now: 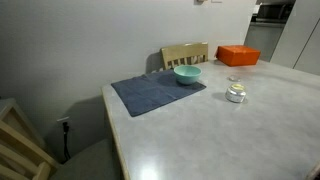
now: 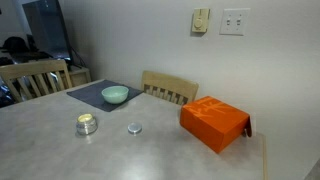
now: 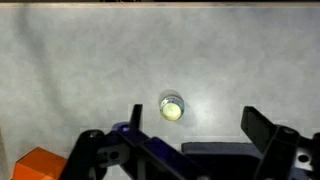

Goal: Close the silver container

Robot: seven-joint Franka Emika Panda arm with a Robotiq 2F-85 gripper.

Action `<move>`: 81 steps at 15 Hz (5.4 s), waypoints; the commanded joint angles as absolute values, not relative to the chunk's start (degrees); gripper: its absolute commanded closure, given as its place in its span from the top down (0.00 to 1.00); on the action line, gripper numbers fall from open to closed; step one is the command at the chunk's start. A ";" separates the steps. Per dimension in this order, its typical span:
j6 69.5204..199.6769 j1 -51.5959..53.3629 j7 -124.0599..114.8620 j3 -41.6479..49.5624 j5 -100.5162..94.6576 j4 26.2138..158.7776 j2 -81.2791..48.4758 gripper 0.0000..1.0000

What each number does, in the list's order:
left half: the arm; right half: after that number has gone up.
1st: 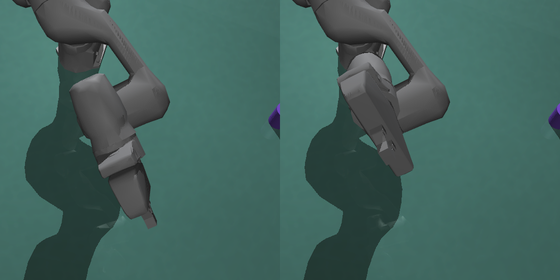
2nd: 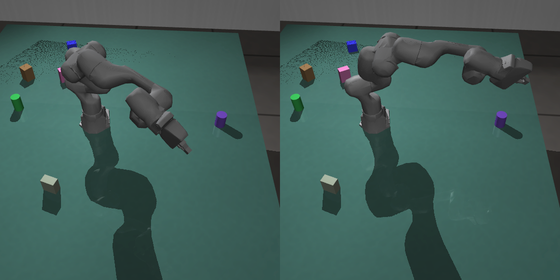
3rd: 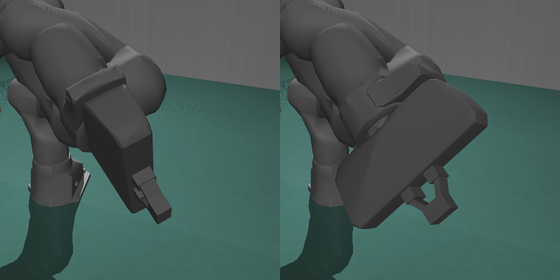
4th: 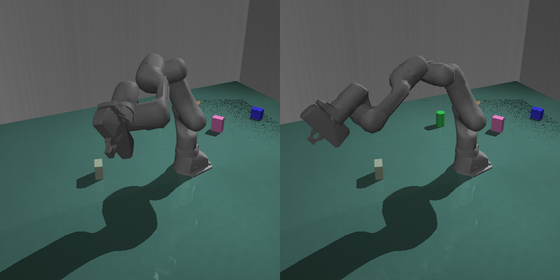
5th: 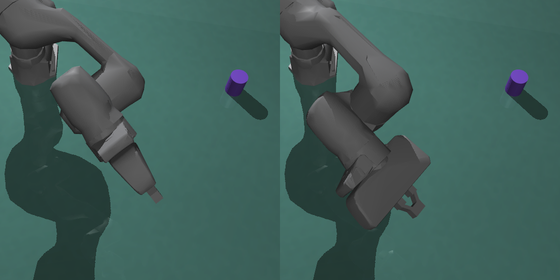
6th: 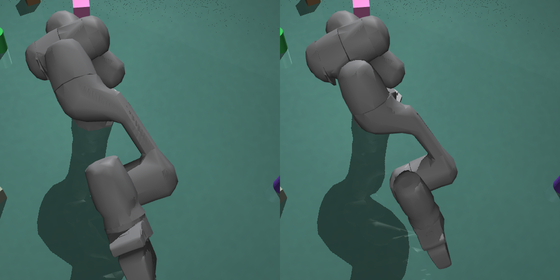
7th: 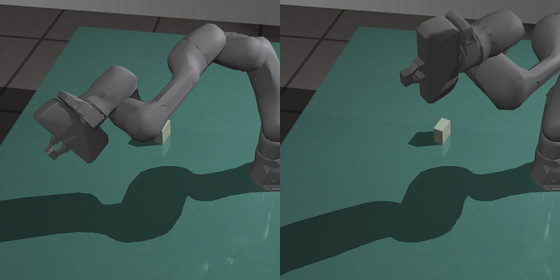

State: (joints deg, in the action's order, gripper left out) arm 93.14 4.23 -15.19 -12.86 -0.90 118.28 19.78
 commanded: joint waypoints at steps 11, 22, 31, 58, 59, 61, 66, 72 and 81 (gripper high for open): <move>100.49 3.81 -13.42 -8.61 -1.67 116.16 18.19 1.00; 99.65 0.71 -16.96 -2.33 1.00 110.56 9.19 1.00; 93.81 -0.02 -21.84 -0.31 1.32 106.50 3.66 1.00; 118.65 -3.51 -17.61 5.12 7.89 105.66 -11.24 1.00; 118.73 -3.47 -17.61 5.11 7.88 105.66 -11.39 1.00; 118.71 -3.47 -17.61 5.10 7.87 105.65 -11.05 1.00; 107.14 -3.69 -11.54 4.50 5.93 104.80 -12.15 1.00; 90.19 -3.83 -2.45 4.06 4.96 101.40 -15.85 1.00; 70.47 -3.01 -2.73 4.29 -3.28 92.62 -27.39 1.00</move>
State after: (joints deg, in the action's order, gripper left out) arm 74.73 -3.05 -2.24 4.63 -1.66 97.02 -22.72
